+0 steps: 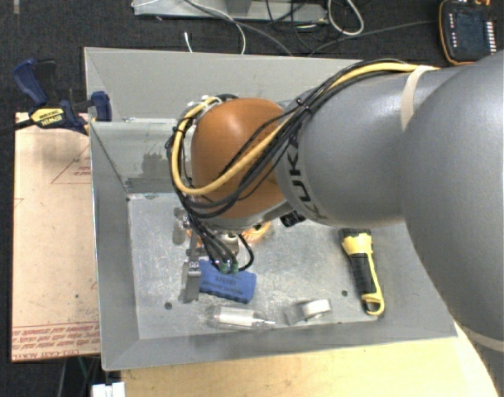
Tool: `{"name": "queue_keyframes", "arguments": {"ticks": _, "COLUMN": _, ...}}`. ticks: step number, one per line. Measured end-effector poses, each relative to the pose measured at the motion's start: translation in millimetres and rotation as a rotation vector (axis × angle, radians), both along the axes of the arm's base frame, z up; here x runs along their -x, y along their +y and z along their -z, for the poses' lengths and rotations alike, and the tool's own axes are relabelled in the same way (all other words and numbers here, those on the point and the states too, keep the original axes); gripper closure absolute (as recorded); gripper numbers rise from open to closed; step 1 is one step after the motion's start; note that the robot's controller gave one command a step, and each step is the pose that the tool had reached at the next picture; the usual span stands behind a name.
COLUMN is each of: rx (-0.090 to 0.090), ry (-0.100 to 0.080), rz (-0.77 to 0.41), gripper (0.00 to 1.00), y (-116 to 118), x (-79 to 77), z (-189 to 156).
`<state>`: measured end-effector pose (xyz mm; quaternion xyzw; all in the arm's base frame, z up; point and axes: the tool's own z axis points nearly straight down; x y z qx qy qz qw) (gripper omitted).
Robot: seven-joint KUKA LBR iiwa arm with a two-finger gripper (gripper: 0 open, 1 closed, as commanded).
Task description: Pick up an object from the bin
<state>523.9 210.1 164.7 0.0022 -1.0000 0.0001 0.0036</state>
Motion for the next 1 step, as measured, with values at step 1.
{"name": "queue_keyframes", "arguments": {"ticks": 1, "rx": -0.001, "ry": -0.007, "rz": 0.004, "gripper": 0.00, "y": -1.3, "x": -2.3, "z": -3.9}}
